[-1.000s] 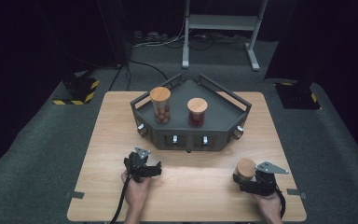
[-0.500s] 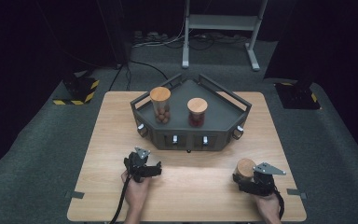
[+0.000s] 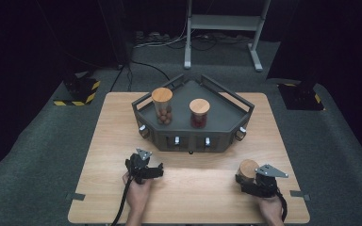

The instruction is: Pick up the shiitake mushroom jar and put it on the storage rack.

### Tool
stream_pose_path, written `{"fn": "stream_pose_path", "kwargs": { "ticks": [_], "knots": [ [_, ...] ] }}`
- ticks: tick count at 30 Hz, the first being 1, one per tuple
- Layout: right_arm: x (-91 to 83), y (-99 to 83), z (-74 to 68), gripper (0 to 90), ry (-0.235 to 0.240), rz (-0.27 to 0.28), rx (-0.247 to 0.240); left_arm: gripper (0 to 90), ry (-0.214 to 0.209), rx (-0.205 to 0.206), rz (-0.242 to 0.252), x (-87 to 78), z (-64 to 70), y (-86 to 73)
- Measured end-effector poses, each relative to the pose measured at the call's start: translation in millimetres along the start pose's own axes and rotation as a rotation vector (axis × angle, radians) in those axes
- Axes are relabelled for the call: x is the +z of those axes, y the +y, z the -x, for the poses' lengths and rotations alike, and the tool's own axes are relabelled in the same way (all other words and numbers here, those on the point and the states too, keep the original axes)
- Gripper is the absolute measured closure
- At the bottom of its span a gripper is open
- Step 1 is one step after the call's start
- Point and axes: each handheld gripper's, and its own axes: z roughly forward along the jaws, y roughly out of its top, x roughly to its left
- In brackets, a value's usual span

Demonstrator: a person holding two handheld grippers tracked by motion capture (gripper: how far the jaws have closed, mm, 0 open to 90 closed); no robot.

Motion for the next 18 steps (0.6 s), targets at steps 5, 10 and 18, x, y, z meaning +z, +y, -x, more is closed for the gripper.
{"fn": "stream_pose_path", "kwargs": {
  "ticks": [5, 10, 18],
  "knots": [
    [0.2, 2.8, 1.9, 24.8, 0.0, -0.002, 0.008, 3.7, 0.0, -0.001, 0.0, 0.0, 0.1, 0.0],
    [-1.8, 4.2, 2.0, 24.9, -0.005, 0.005, 0.001, 3.8, 0.0, 0.0, 0.0, 0.0, 0.0, 0.0],
    [-5.6, 9.2, 1.7, 24.9, -0.005, 0.017, -0.006, 3.7, 0.0, -0.001, 0.0, 0.0, 0.0, 0.0]
  ]
}}
